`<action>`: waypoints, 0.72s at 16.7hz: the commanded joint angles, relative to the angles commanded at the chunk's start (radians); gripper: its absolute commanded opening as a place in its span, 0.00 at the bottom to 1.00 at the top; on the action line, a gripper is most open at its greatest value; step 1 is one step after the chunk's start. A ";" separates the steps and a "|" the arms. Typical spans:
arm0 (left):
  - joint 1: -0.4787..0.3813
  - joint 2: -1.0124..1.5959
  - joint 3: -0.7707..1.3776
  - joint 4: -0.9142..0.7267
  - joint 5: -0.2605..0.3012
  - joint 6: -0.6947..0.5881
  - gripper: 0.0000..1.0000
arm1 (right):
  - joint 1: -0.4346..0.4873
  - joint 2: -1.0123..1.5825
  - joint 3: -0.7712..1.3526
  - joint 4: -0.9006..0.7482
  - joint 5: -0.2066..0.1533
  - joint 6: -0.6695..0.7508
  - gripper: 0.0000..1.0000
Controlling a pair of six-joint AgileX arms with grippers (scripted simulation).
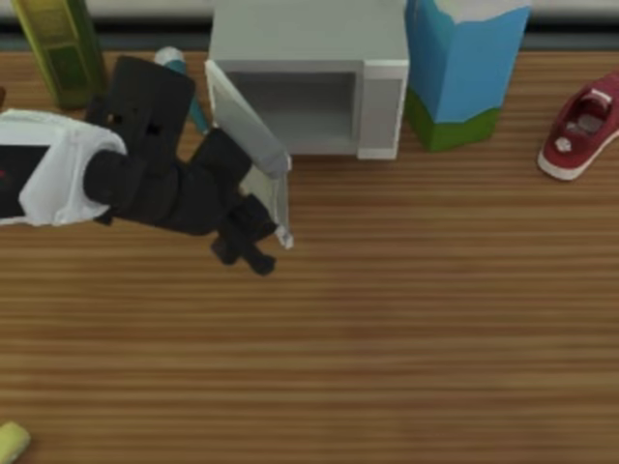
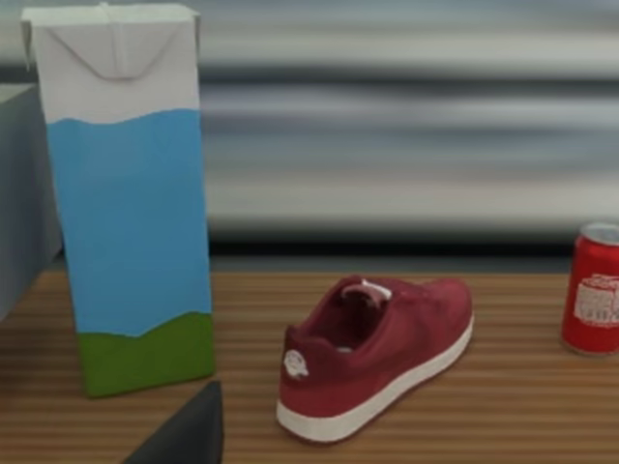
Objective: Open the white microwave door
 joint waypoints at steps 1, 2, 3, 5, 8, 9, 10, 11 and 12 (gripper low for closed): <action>0.000 0.000 0.000 0.000 0.000 0.000 0.00 | 0.000 0.000 0.000 0.000 0.000 0.000 1.00; -0.006 0.000 -0.005 -0.001 0.006 -0.004 0.00 | 0.000 0.000 0.000 0.000 0.000 0.000 1.00; -0.004 0.001 -0.006 -0.003 0.008 -0.001 0.00 | 0.000 0.000 0.000 0.000 0.000 0.000 1.00; 0.007 0.000 -0.003 -0.013 0.020 0.023 0.00 | 0.000 0.000 0.000 0.000 0.000 0.000 1.00; 0.026 -0.003 0.001 -0.026 0.040 0.061 0.00 | 0.000 0.000 0.000 0.000 0.000 0.000 1.00; 0.028 -0.003 0.001 -0.029 0.042 0.065 0.00 | 0.000 0.000 0.000 0.000 0.000 0.000 1.00; 0.028 -0.003 0.001 -0.029 0.042 0.065 0.00 | 0.000 0.000 0.000 0.000 0.000 0.000 1.00; 0.028 -0.003 0.001 -0.029 0.042 0.065 0.00 | 0.000 0.000 0.000 0.000 0.000 0.000 1.00; 0.028 -0.003 0.001 -0.029 0.042 0.065 0.00 | 0.000 0.000 0.000 0.000 0.000 0.000 1.00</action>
